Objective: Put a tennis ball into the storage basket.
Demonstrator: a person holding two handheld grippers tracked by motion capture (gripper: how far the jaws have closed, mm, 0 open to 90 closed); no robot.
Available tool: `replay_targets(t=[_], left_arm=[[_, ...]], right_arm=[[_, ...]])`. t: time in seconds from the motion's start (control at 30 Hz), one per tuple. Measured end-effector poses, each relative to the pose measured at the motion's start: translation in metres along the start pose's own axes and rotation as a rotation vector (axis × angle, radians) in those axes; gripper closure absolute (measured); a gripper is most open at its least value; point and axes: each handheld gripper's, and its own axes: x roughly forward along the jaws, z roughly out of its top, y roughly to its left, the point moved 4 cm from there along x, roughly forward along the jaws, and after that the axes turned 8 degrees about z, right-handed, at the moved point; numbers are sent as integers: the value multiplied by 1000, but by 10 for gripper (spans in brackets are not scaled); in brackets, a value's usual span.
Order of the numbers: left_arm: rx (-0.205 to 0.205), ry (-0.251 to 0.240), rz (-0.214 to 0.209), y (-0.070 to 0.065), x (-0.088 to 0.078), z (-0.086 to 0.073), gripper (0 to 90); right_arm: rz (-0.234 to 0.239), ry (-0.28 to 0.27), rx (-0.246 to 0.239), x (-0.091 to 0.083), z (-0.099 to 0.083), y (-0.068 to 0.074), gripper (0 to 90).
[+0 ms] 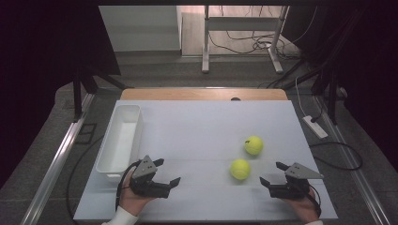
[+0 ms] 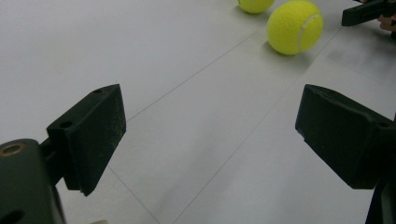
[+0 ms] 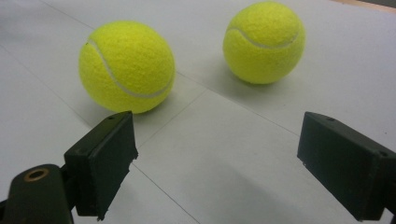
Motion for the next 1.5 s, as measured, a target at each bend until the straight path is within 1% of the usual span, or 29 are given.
replay_targets(t=[0.2,0.33,0.53,0.7,0.87,1.07,1.27,1.5], left_arm=[[5,0,-12,-5,1,4,94],[16,4,-17,-9,2,7,93],[12,4,-25,-11,7,12,93],[21,9,-36,-16,11,16,92],[23,10,-40,-17,13,18,92],[14,7,-48,-18,15,22,92],[27,6,-55,-21,18,28,92],[26,5,-68,-25,22,32,92]], right_arm=[[-7,2,1,0,0,0,114],[-4,0,2,0,0,0,115],[-2,-1,0,0,0,1,115],[-4,-2,4,-1,0,0,116],[-4,0,2,0,0,1,116],[-6,1,2,0,0,1,116],[-6,0,3,-1,0,1,116],[-7,-1,2,-1,0,1,116]])
